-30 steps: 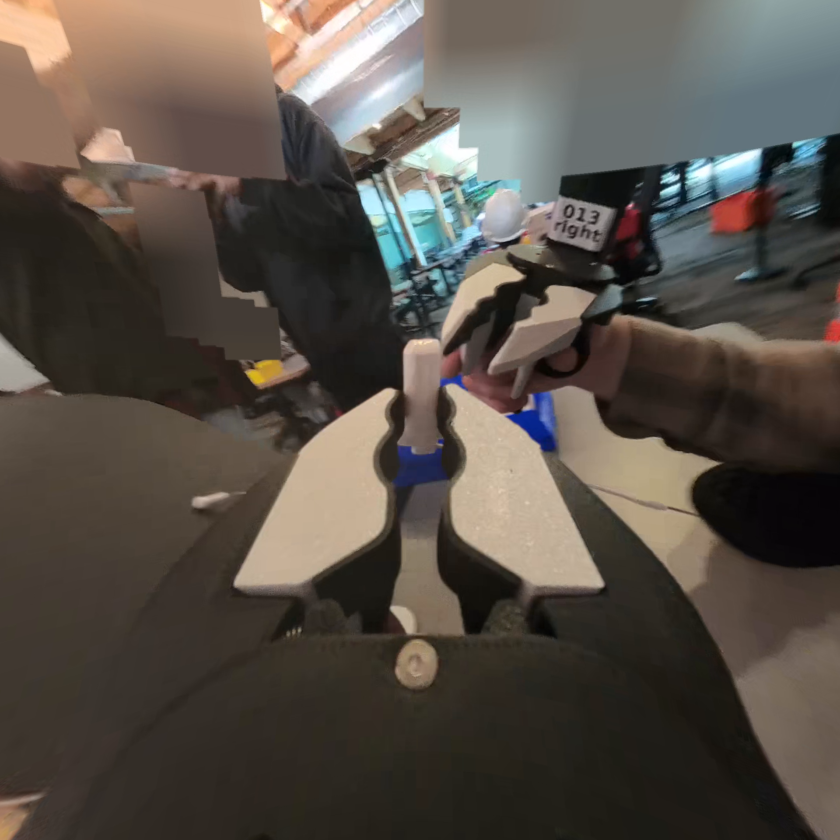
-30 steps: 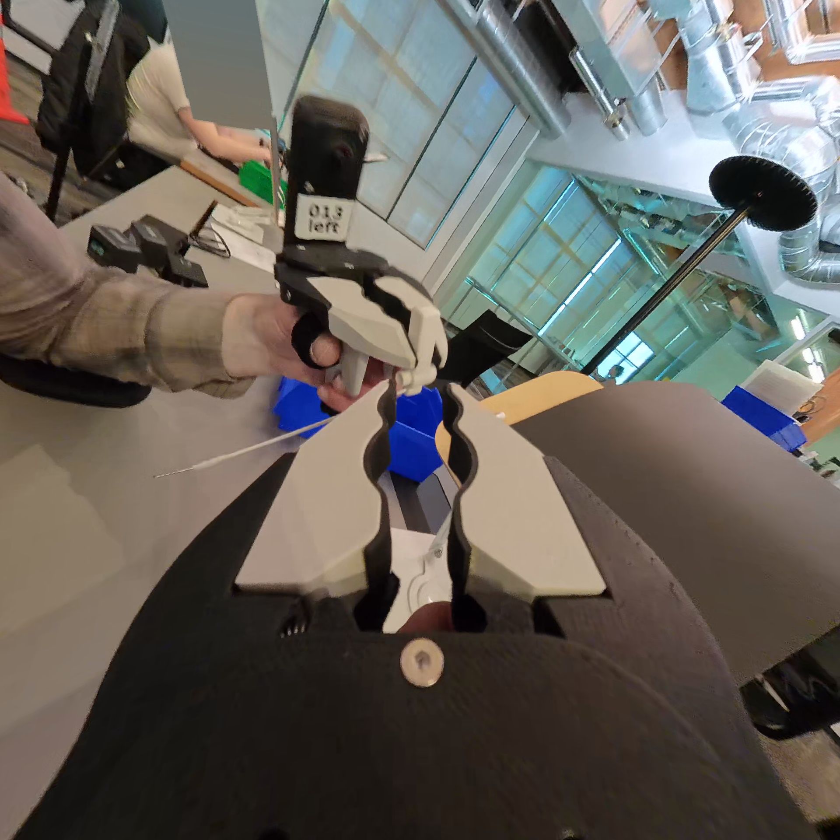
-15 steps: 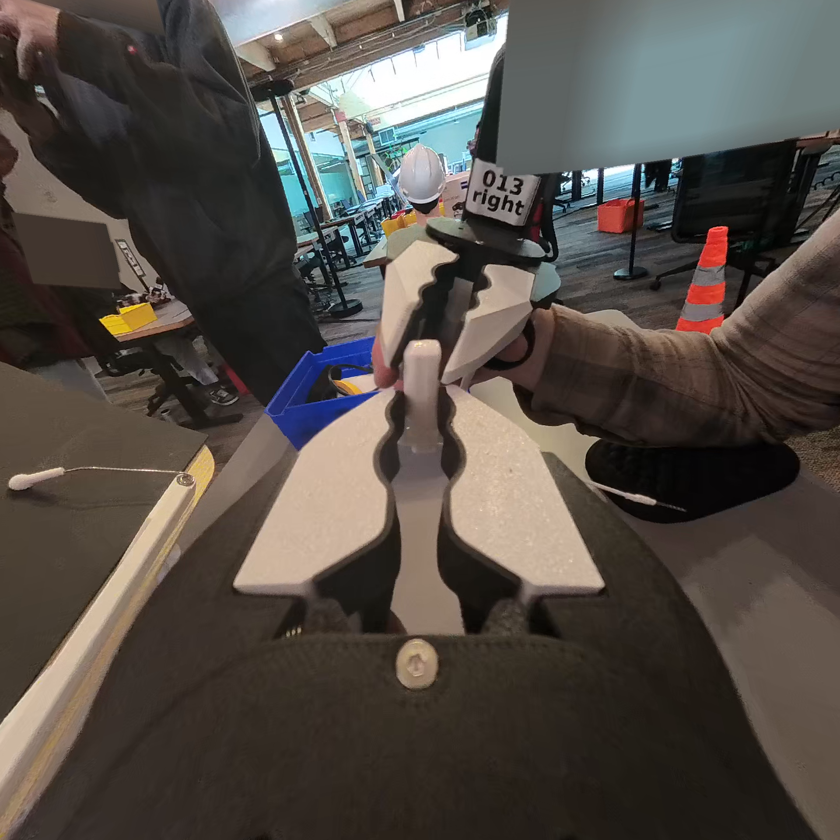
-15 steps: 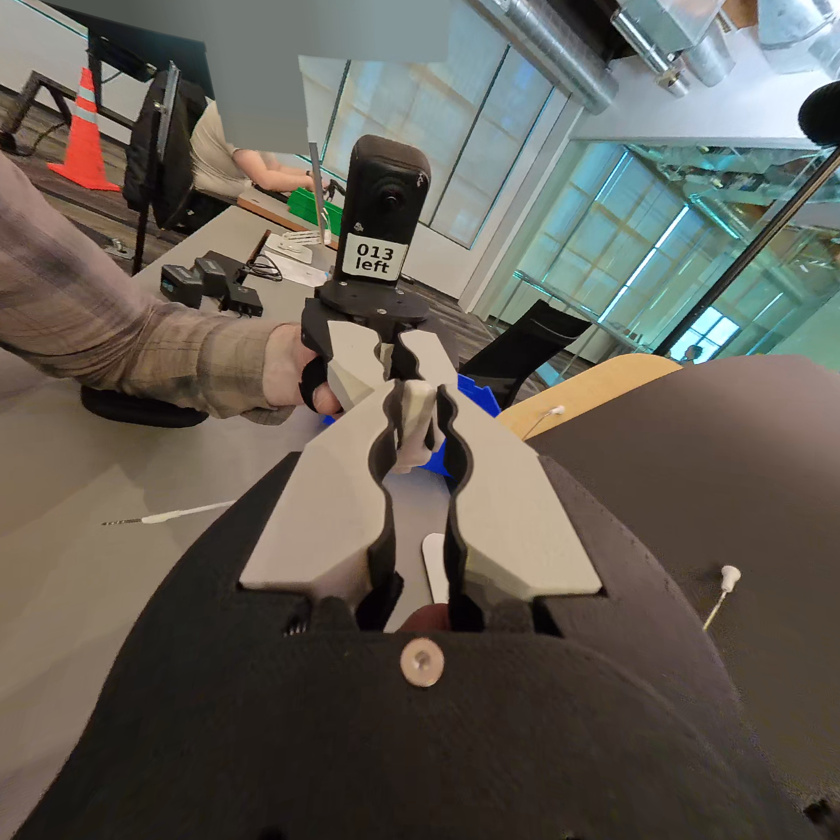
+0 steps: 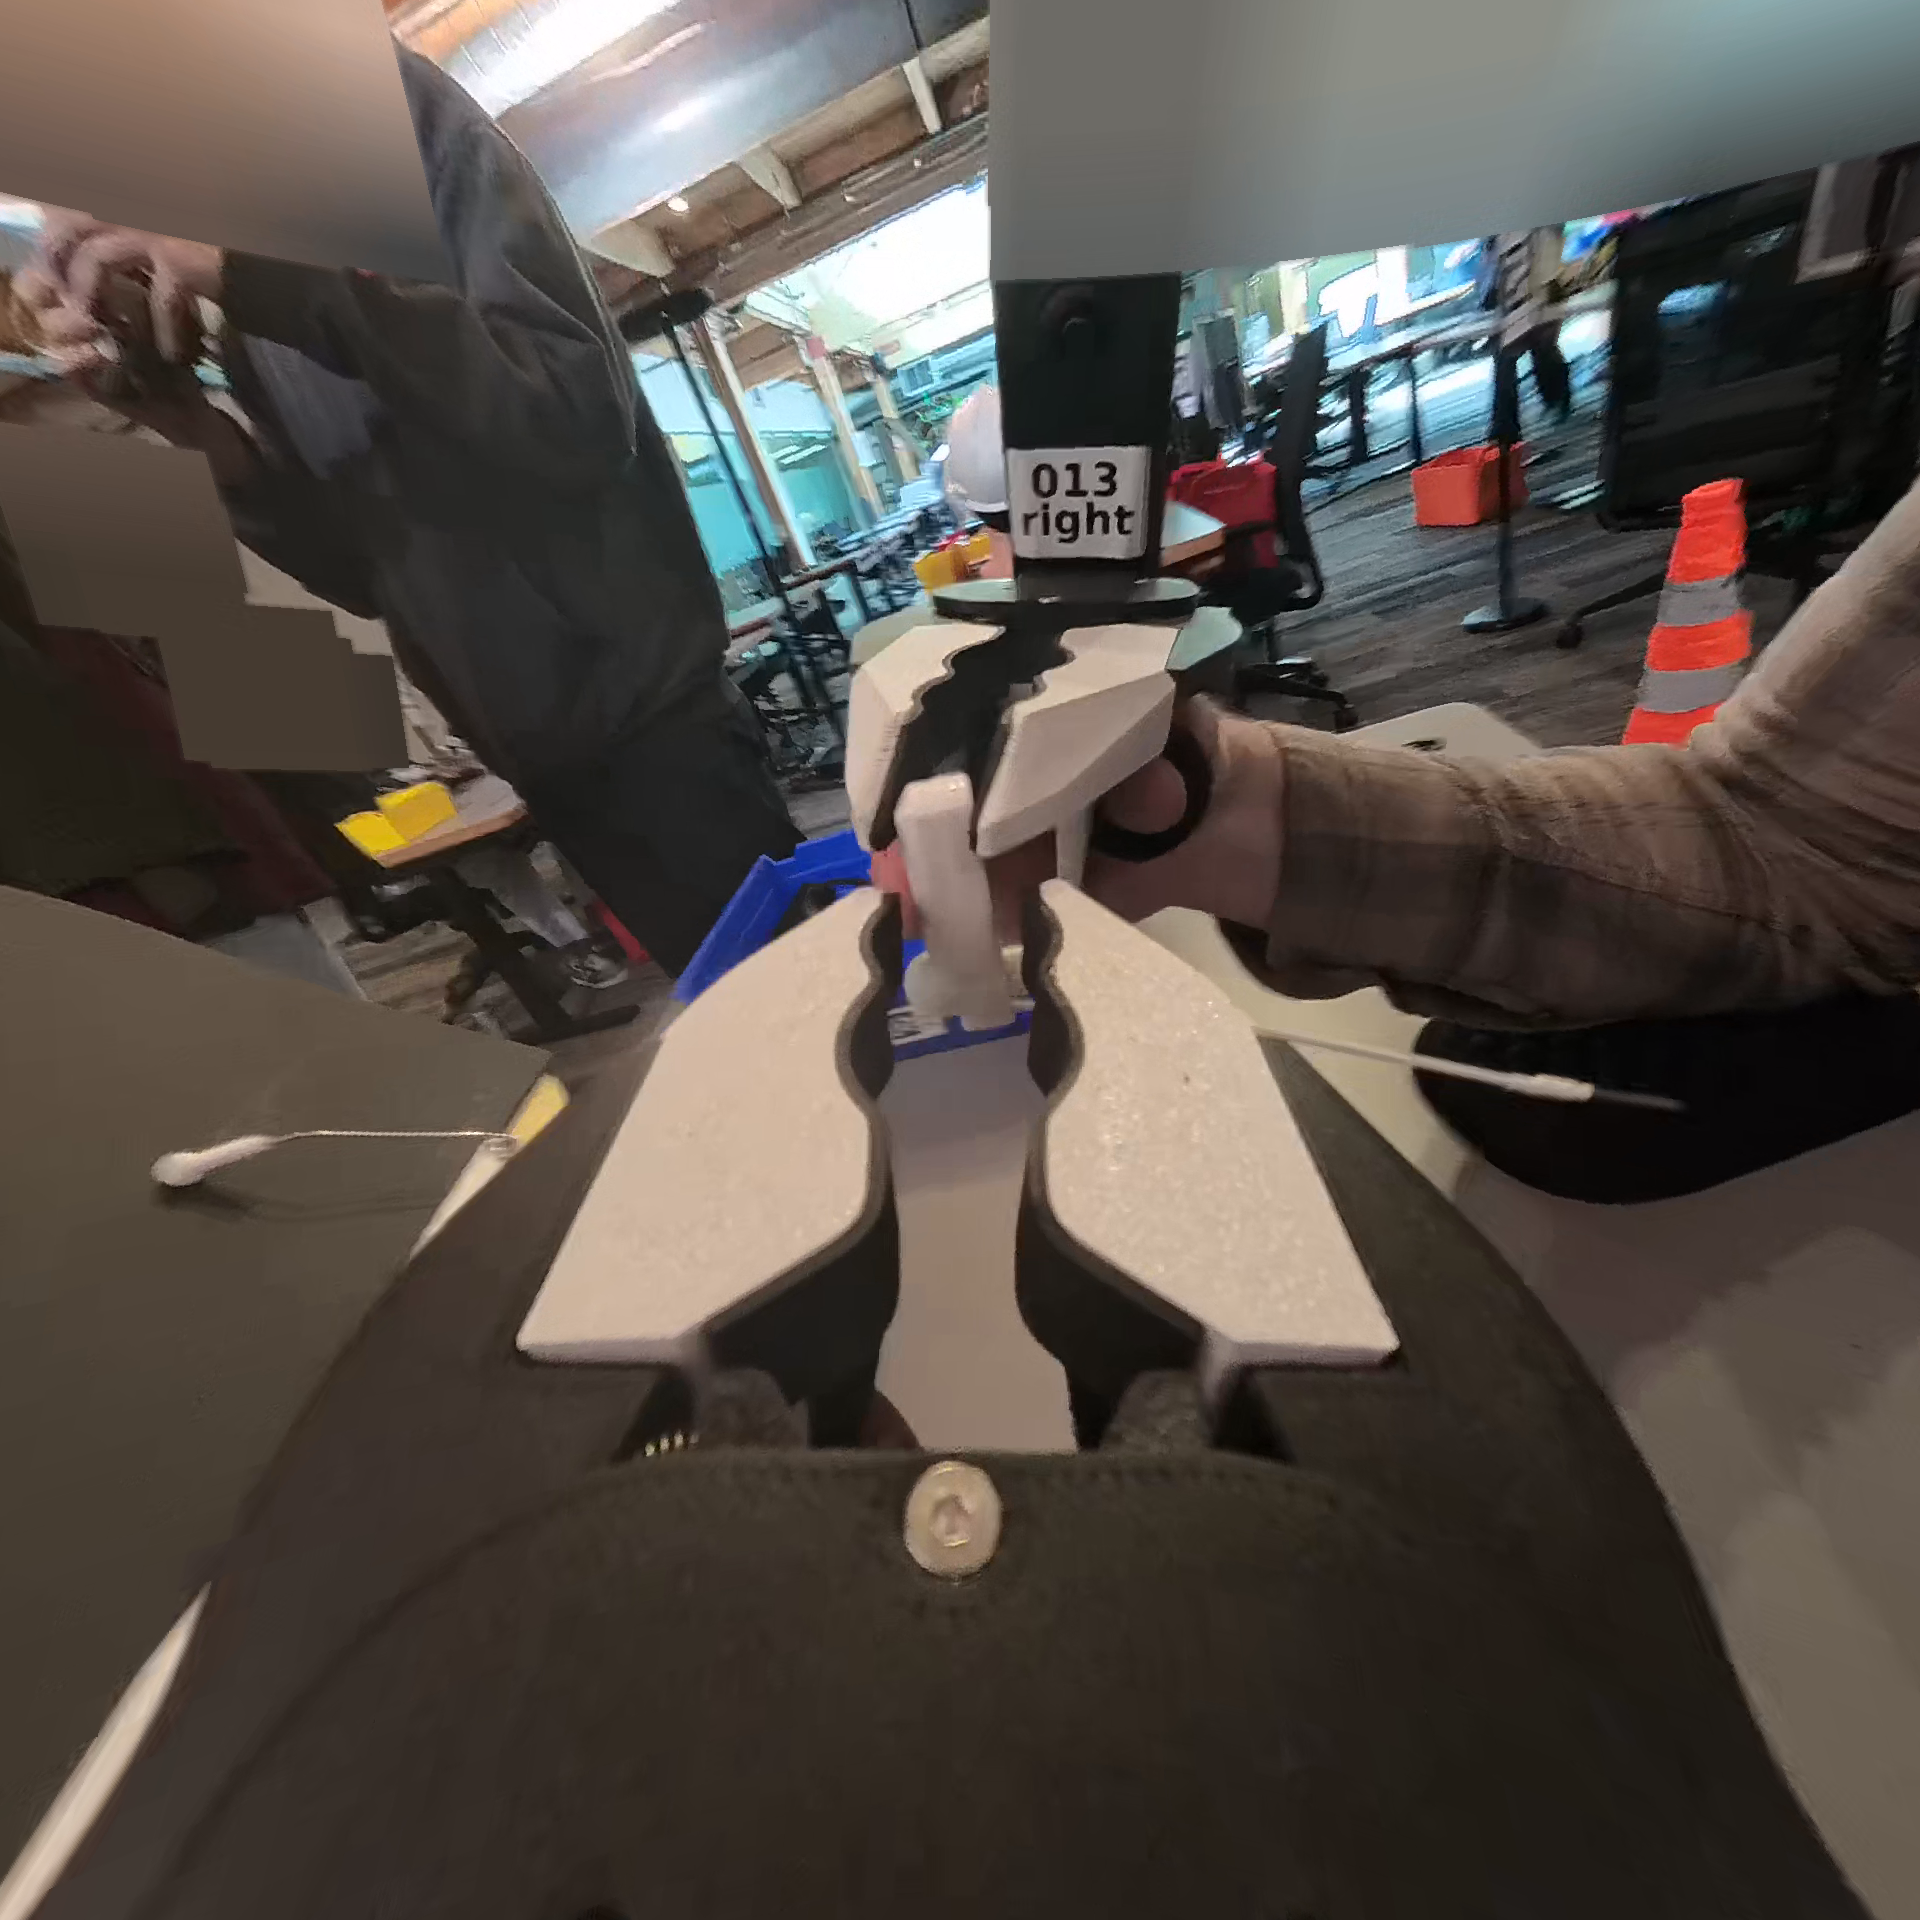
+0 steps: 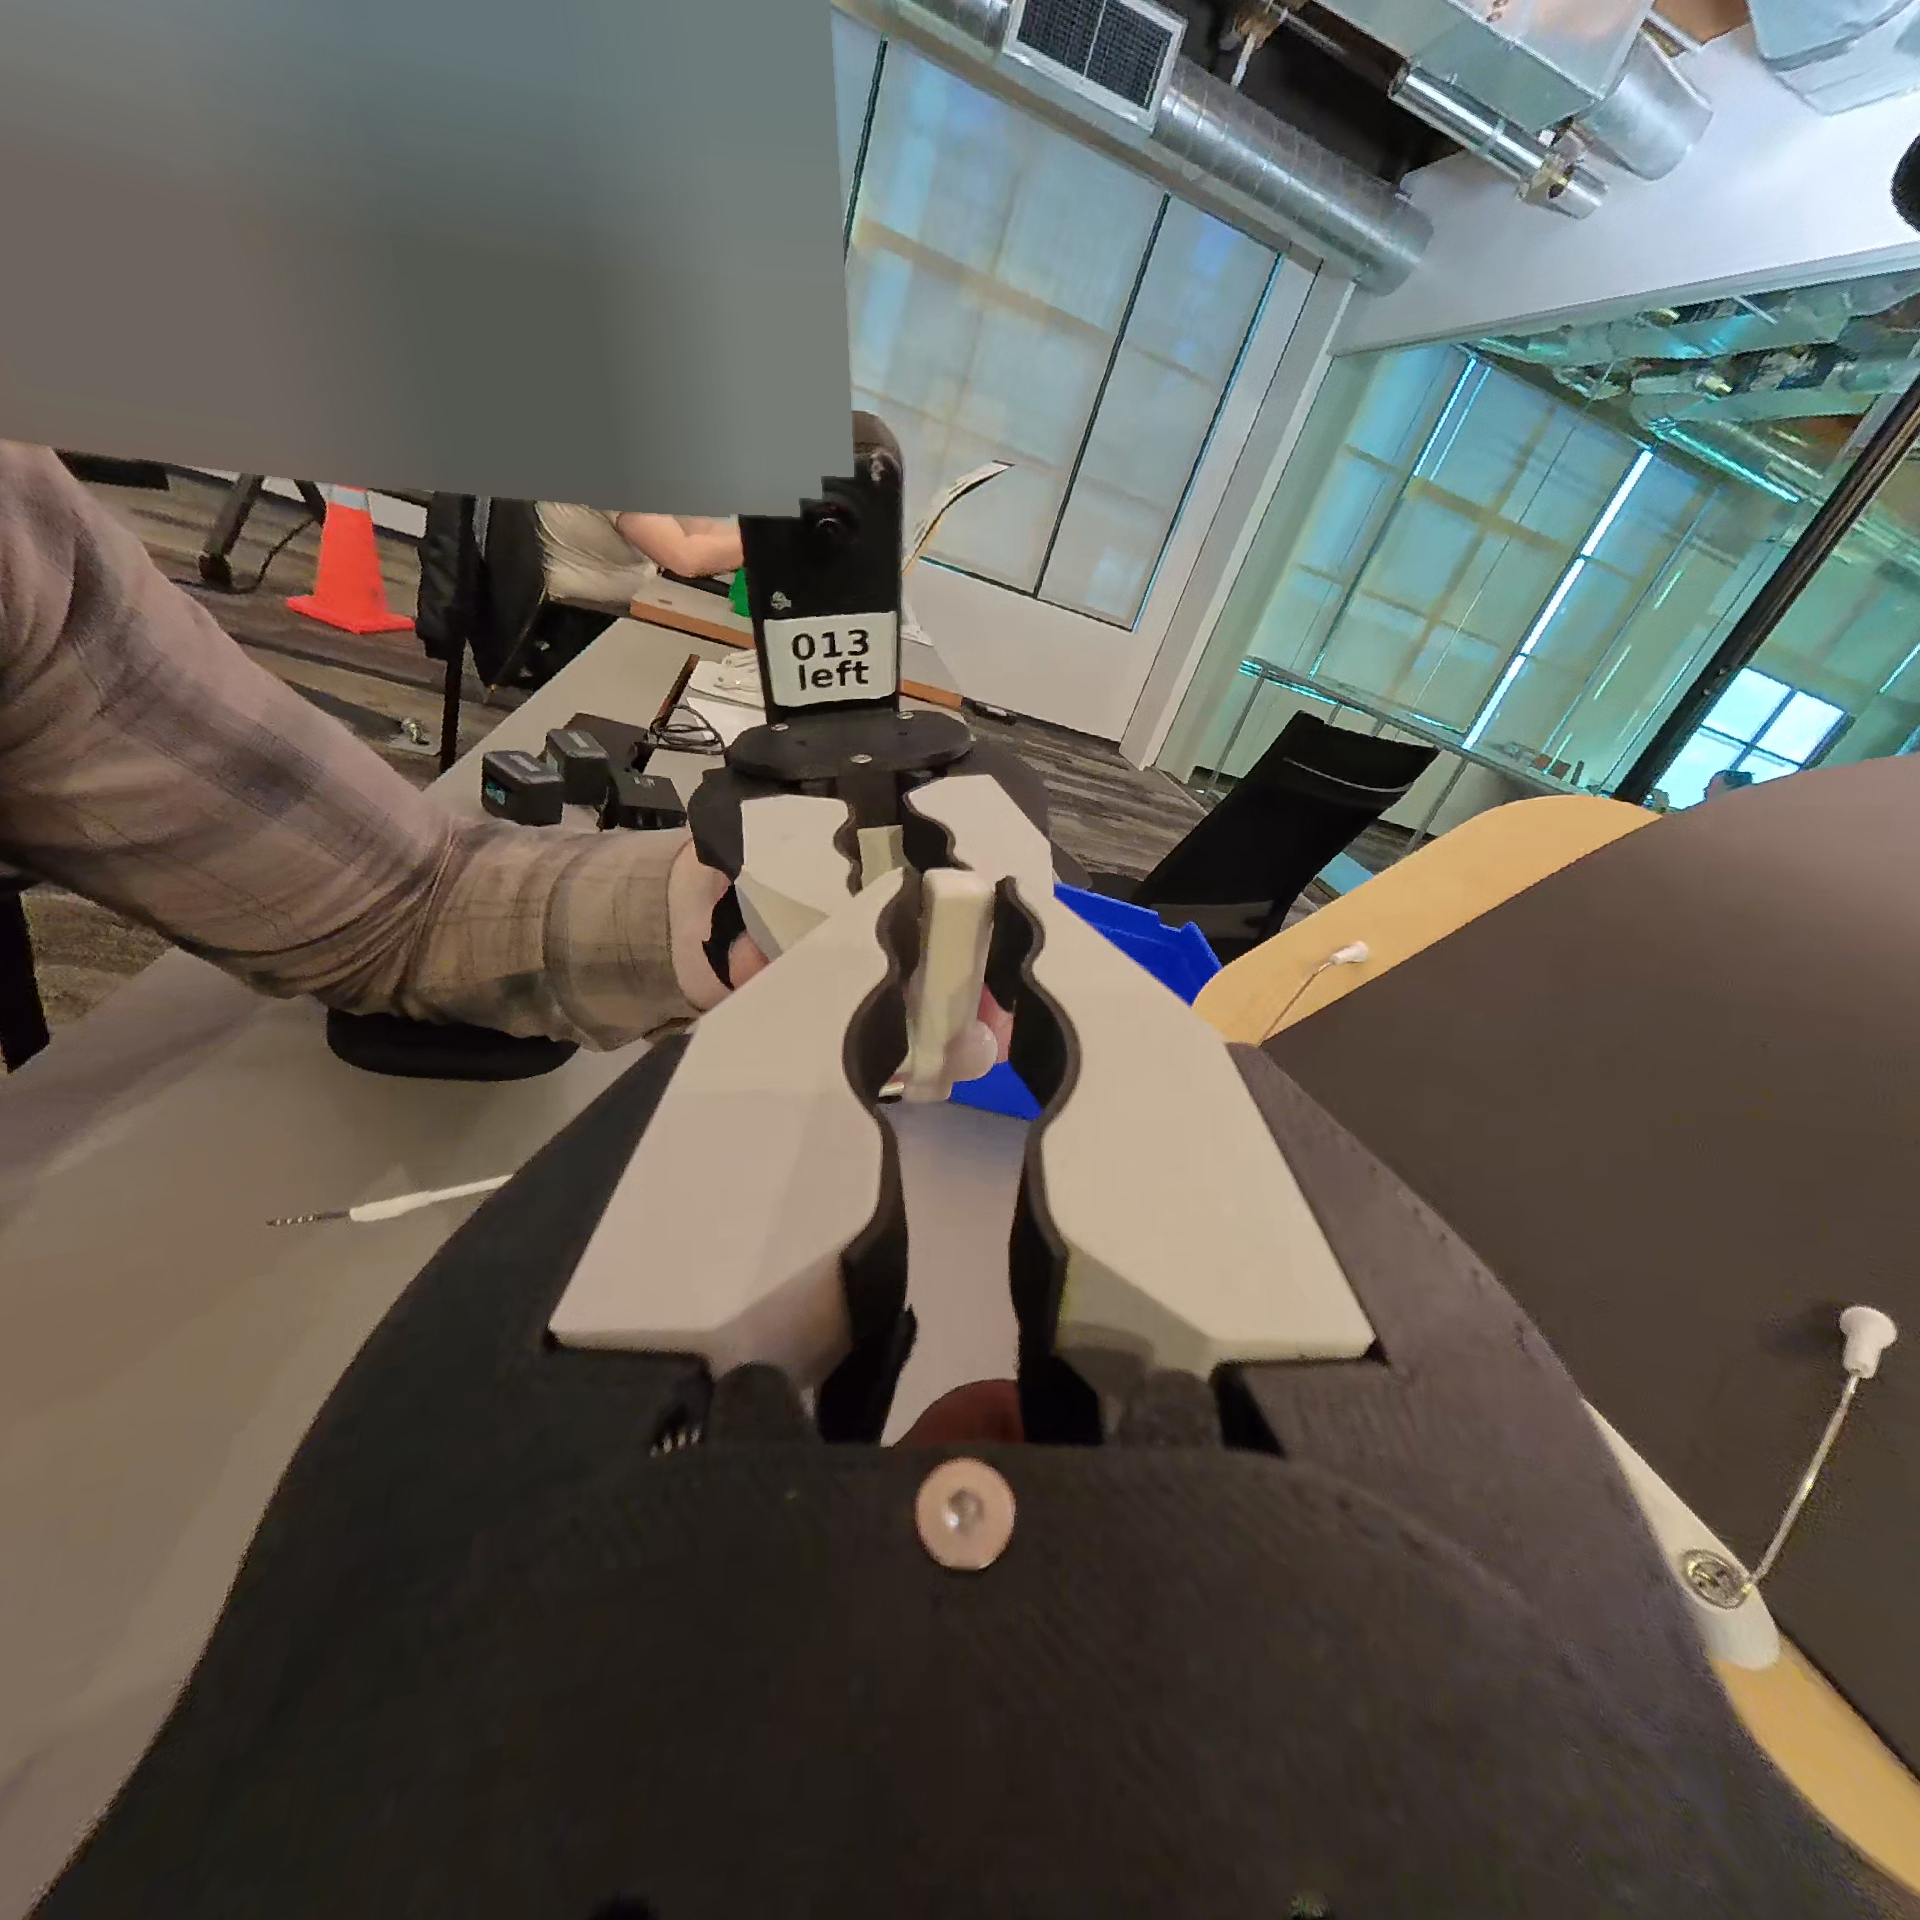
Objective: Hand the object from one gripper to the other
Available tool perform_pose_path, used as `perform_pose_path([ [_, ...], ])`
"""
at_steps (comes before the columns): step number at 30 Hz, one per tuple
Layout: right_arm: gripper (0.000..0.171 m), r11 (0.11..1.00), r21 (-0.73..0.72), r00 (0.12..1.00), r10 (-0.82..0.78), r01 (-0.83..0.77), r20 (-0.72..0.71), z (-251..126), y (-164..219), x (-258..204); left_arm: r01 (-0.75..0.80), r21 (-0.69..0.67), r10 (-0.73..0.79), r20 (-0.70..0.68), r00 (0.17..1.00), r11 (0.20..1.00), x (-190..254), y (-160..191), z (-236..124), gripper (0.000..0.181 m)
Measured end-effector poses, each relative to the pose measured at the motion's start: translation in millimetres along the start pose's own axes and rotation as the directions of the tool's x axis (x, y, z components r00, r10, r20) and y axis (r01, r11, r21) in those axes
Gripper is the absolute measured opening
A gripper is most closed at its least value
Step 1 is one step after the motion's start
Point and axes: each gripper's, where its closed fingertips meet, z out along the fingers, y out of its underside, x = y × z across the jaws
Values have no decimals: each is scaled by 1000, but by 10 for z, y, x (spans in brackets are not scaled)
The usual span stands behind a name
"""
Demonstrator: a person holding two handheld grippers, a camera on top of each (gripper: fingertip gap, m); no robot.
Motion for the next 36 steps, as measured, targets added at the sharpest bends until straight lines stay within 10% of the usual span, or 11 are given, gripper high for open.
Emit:
perform_pose_path([
  [9,10,988,69,987,141,-136,-80,-81,-60,252,-542,-187,573,253,779,819,-226,8,-86,28],
  [16,11,954,109,953,290,-281,-84,-74,-40,361,-826,-485,944,290,159,288,-315,59,-59,37],
  [36,11,876,90,879,476,-473,-12,66,117,337,-833,-545,952,297,-81,99,-264,130,17,30],
])
